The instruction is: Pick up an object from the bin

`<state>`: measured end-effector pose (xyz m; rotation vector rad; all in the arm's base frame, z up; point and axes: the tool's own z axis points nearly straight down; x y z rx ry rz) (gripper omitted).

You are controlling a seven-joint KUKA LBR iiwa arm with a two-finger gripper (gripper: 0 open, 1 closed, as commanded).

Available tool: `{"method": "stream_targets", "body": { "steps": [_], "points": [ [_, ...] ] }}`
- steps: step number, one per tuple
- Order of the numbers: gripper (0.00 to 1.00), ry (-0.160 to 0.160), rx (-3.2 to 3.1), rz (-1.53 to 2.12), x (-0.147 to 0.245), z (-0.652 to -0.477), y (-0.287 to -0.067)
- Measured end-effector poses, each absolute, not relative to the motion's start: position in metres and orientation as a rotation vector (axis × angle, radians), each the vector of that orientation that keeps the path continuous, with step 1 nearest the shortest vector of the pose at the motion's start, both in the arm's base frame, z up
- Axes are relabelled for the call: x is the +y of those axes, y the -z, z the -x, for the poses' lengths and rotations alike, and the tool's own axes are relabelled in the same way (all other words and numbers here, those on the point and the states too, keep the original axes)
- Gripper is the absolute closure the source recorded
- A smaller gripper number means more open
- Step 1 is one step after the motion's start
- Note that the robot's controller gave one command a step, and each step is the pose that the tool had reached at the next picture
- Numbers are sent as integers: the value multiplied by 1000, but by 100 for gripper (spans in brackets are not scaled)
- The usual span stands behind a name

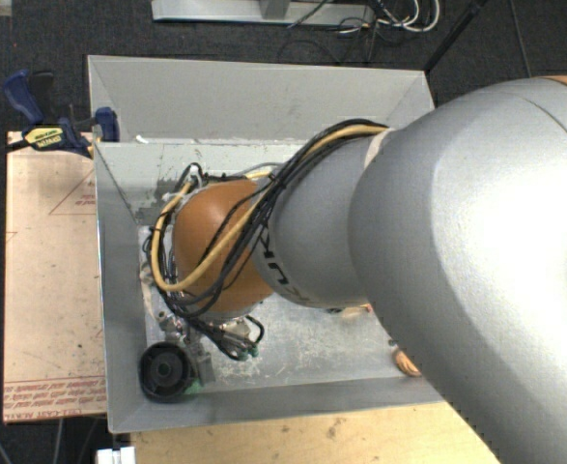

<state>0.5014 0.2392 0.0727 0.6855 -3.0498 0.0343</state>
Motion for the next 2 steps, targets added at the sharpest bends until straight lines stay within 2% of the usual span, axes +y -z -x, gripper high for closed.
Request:
{"method": "stream_targets", "body": {
  "steps": [1,2],
  "points": [
    [100,-26,-3033,-751,239,-509,-72],
    [100,-12,-3040,-758,233,-505,-78]
  ]
}}
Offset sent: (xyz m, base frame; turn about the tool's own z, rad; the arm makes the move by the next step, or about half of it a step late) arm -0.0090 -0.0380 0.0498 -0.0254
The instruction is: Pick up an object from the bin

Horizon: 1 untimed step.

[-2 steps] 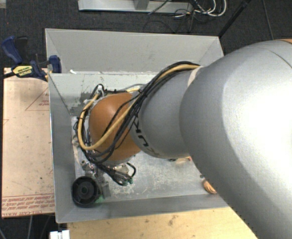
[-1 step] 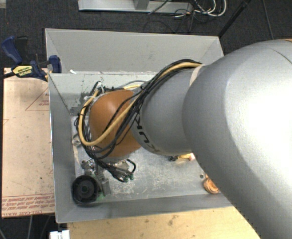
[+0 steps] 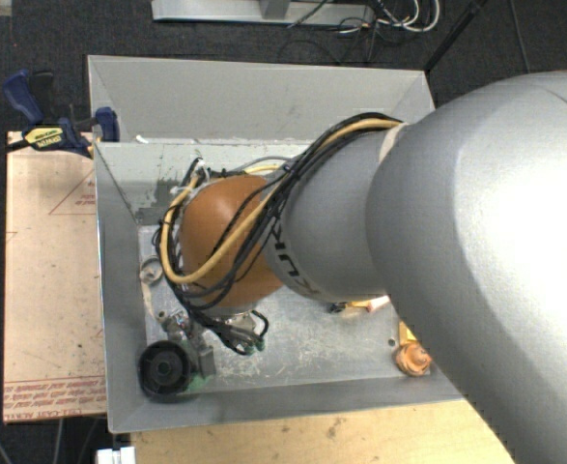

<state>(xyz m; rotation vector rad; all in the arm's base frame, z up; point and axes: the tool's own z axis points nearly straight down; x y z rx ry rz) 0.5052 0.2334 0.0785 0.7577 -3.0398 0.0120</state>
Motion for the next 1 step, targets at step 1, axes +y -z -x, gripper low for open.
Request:
{"method": "stream_targets", "body": {
  "steps": [1],
  "points": [
    [100,-3,-3046,-750,228,-502,-88]
  ]
}}
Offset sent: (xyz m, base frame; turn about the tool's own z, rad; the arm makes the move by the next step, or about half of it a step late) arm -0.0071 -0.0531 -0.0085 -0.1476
